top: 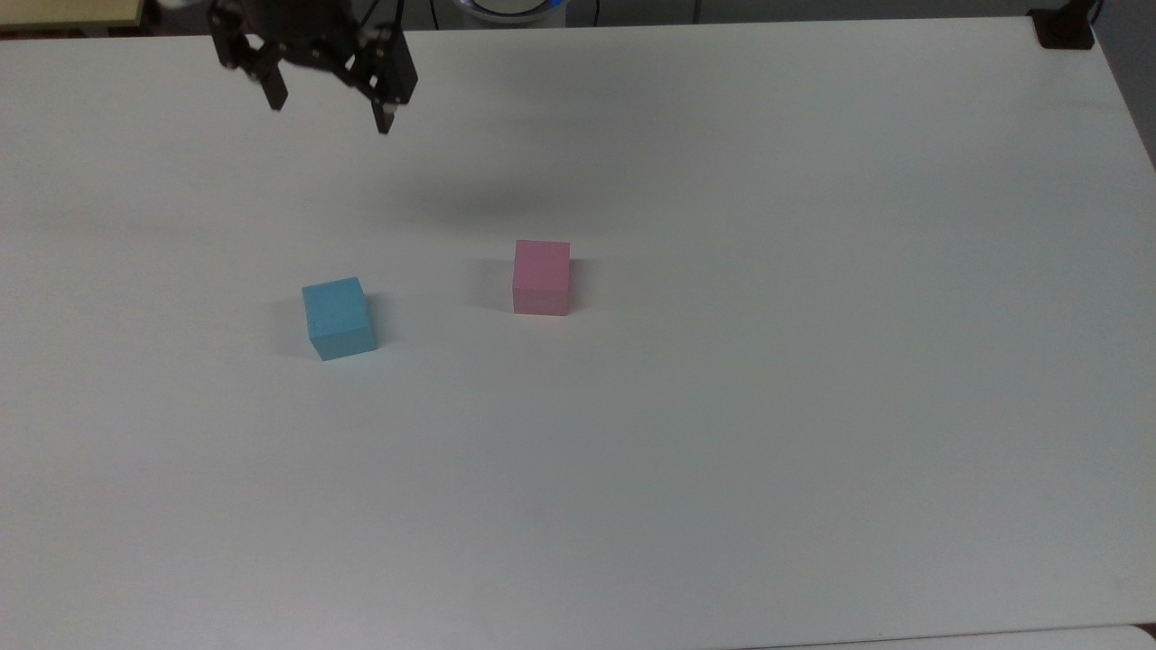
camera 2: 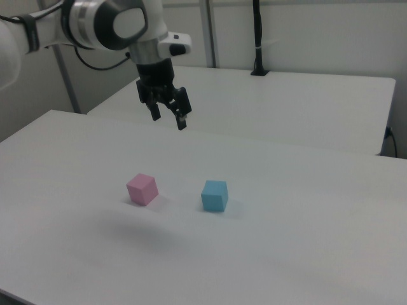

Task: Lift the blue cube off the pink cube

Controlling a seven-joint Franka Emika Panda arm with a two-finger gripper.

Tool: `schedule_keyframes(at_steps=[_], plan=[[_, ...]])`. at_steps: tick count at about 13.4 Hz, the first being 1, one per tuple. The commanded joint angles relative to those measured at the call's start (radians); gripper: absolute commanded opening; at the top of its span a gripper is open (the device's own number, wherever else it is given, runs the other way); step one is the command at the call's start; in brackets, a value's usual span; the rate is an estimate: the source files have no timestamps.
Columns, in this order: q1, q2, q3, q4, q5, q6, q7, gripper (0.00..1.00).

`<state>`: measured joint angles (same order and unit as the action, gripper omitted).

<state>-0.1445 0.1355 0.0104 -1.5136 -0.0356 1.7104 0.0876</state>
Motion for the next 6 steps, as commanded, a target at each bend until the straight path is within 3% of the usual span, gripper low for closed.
schedule_keyframes(at_steps=[1, 2, 6], plan=[[0.135, -0.095, -0.139, -0.085, 0.051, 0.009, 0.098, 1.0], [0.166, -0.109, -0.164, -0.086, 0.051, 0.006, 0.099, 1.0], [0.169, -0.109, -0.165, -0.089, 0.037, 0.014, 0.069, 1.0]])
